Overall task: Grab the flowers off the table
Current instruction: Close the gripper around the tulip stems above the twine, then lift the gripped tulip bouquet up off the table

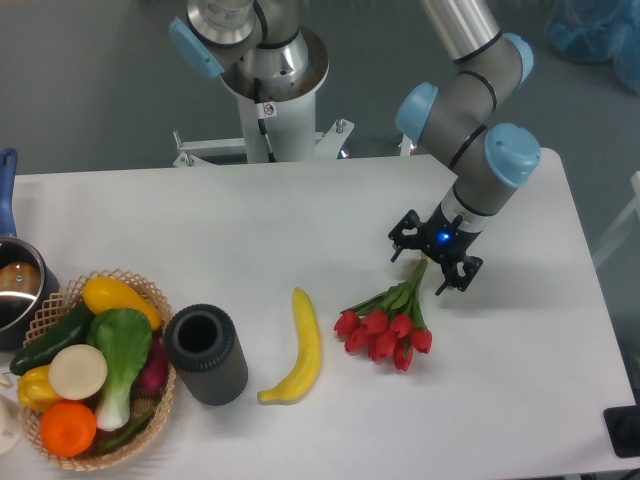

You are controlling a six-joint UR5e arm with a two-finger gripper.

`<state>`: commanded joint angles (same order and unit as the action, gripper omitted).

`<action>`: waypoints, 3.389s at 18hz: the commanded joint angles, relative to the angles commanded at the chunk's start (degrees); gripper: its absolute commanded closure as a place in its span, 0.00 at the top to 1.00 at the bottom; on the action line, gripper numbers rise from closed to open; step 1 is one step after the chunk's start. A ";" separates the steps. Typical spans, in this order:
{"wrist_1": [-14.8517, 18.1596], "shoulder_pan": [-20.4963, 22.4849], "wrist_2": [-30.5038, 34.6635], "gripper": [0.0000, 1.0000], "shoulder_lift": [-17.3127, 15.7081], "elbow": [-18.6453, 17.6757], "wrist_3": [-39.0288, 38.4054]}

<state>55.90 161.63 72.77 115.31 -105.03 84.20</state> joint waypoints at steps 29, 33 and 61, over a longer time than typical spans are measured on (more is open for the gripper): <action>-0.79 -0.35 0.18 0.32 0.53 0.18 -1.32; -0.88 -0.35 0.18 0.24 0.53 0.18 -1.23; -0.62 4.57 -36.10 0.24 -9.93 3.61 -3.78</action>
<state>55.28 166.20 36.67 105.38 -101.43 80.42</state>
